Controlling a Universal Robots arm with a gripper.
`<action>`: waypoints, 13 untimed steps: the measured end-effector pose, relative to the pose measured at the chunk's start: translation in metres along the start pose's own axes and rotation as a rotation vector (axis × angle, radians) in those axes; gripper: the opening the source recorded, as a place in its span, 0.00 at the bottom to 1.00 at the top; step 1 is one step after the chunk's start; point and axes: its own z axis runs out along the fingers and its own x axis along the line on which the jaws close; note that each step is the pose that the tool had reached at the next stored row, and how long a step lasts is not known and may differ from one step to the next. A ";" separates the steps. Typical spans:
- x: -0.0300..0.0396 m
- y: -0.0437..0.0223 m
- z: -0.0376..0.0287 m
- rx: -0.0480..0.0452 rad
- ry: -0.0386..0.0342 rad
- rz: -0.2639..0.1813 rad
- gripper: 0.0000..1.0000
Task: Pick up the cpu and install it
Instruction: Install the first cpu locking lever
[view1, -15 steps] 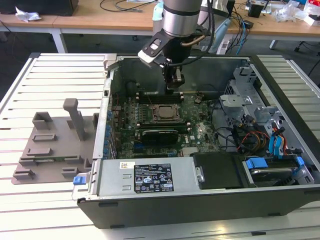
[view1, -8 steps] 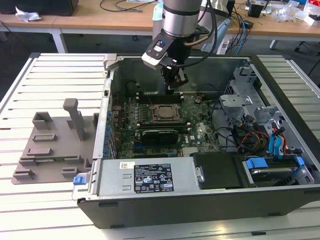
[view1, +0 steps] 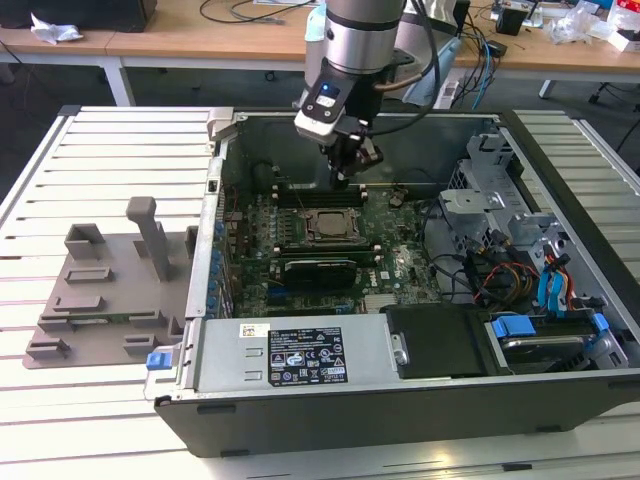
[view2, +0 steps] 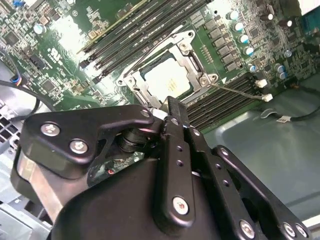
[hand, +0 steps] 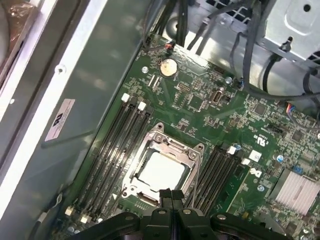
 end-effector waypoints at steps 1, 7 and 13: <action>0.0000 0.0000 0.0000 -0.0002 -0.0006 -0.014 0.11; 0.0000 0.0000 0.0000 -0.0027 -0.0055 -0.133 0.11; 0.0000 0.0000 0.0000 -0.0054 -0.0109 -0.260 0.11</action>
